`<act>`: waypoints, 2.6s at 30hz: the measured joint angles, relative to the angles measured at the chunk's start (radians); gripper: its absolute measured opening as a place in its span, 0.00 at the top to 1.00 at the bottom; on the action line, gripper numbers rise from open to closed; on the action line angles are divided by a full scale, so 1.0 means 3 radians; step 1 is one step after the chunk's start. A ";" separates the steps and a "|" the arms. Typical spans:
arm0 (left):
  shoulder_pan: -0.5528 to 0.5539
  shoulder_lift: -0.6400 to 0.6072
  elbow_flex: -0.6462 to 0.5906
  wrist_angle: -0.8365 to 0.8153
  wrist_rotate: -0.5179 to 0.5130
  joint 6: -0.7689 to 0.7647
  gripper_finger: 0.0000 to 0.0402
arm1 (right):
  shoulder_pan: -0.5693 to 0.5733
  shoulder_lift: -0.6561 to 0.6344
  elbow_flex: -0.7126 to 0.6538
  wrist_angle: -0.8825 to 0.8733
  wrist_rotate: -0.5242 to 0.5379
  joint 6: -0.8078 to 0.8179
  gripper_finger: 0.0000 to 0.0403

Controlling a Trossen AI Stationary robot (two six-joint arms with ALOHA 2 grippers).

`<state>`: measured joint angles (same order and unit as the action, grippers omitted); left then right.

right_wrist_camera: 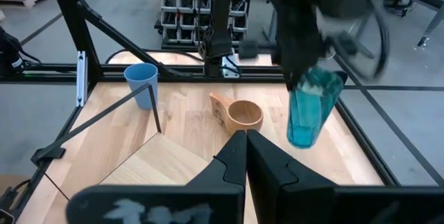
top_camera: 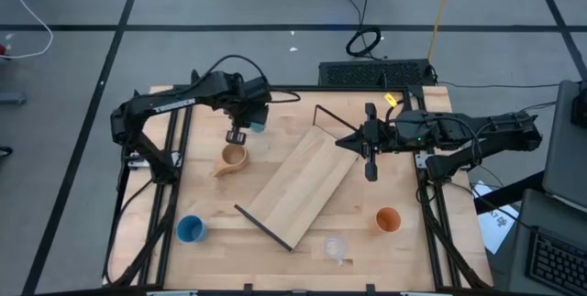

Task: Stack small to large cups/mugs on shelf
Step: Put the top blue cup on the shelf

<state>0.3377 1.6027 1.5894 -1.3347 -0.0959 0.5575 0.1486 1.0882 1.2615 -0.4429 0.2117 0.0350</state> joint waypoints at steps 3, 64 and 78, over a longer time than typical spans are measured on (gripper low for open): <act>-0.0126 -0.0173 0.0147 -0.0025 -0.0014 0.0016 0.98 | 0.0000 0.0000 -0.0077 0.0105 -0.0001 -0.0003 1.00; -0.1462 -0.1358 0.0473 0.0328 -0.0029 0.2004 0.99 | -0.0004 -0.0151 -0.0793 0.1200 0.0002 -0.0095 1.00; -0.1551 -0.1358 0.0473 0.0514 -0.0033 0.0597 0.99 | -0.0004 -0.0150 -0.0789 0.1202 0.0001 -0.0095 1.00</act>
<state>-0.1276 1.1954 1.7313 -1.1806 -0.1059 0.7367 0.1474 1.0431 1.0248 -0.0822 0.2122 0.0065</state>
